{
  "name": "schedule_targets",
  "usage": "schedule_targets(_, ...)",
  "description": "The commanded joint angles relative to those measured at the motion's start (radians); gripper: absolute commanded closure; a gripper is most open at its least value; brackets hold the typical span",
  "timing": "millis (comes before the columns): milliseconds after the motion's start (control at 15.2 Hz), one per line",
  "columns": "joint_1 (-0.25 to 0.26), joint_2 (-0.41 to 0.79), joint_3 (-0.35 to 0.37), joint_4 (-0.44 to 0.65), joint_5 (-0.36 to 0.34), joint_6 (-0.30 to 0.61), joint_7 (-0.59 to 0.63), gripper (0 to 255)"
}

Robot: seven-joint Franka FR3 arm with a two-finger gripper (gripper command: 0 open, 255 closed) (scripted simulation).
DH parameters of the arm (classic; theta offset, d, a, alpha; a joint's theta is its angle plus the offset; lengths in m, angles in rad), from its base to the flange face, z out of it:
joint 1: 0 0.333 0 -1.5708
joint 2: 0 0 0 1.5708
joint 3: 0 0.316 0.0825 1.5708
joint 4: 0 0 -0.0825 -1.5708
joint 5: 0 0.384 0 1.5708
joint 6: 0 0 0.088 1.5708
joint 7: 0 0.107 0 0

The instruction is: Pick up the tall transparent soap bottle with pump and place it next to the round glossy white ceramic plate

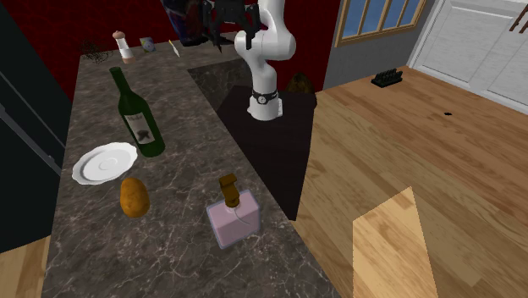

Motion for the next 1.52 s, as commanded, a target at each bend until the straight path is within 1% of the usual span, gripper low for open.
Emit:
schedule_targets(0, 0.000, 0.000, 0.000, 0.000, 0.000, 0.000, 0.000, 0)
schedule_targets(396, -0.013, 0.107, 0.107, -0.062, 0.038, 0.206, 0.209, 0)
schedule_targets(792, -0.041, 0.279, 0.211, -0.055, 0.034, 0.402, 0.424, 0)
schedule_targets(1122, -0.075, 0.457, 0.289, 0.003, -0.021, 0.539, 0.620, 0)
schedule_targets(1452, -0.104, 0.656, 0.344, 0.107, -0.133, 0.634, 0.838, 0)
